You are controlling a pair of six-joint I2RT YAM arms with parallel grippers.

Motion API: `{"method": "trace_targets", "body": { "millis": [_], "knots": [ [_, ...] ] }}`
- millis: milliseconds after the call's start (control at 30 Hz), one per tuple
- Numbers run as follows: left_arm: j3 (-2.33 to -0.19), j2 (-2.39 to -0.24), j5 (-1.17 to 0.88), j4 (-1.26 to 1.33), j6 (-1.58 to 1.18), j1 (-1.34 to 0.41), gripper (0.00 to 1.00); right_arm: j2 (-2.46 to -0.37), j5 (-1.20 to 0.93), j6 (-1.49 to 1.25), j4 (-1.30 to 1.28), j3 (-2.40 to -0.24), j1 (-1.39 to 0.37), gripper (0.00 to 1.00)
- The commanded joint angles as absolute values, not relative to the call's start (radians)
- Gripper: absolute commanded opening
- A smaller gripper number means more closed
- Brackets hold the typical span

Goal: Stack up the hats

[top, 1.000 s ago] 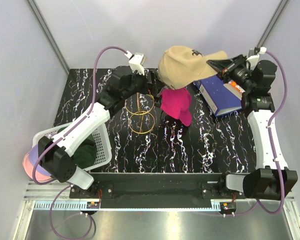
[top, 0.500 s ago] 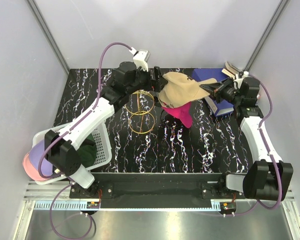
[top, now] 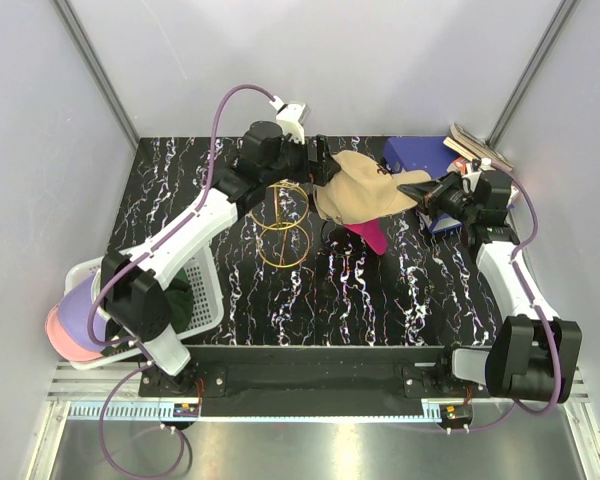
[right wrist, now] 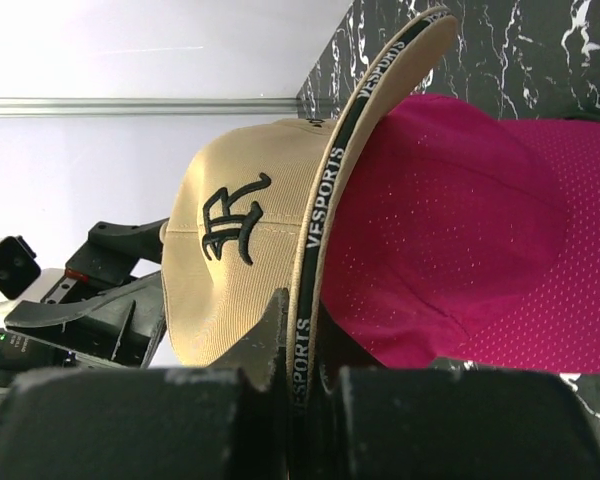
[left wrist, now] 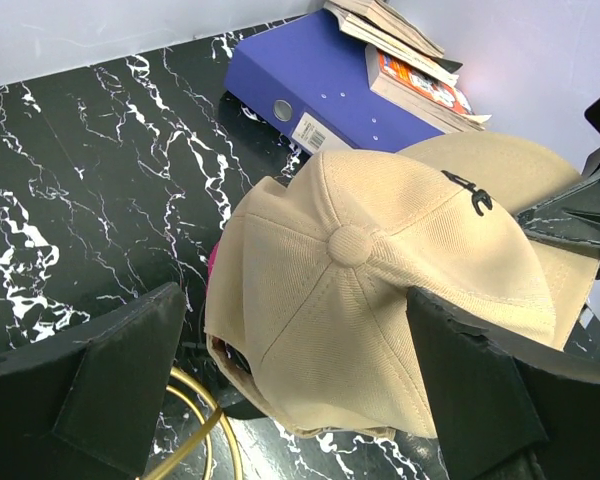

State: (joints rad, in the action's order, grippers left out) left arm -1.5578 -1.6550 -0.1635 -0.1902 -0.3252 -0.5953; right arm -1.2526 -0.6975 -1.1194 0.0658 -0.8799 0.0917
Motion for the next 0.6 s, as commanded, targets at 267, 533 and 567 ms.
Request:
{"method": "trace_targets", "body": {
  "millis": [267, 533, 567],
  "knots": [
    [-1.591, -1.667, -0.187, -0.160, -0.308, -0.595, 0.96, -1.327, -0.653, -1.183, 0.236, -0.799, 0.114, 0.00],
    [-1.565, -1.658, -0.176, -0.161, -0.299, -0.597, 0.96, -1.350, -0.673, -0.979, 0.088, -0.818, 0.114, 0.00],
    [-1.565, -1.660, -0.176, -0.163, -0.299, -0.597, 0.96, -1.362, -0.683, -0.941, 0.072, -0.819, 0.115, 0.00]
  ]
}}
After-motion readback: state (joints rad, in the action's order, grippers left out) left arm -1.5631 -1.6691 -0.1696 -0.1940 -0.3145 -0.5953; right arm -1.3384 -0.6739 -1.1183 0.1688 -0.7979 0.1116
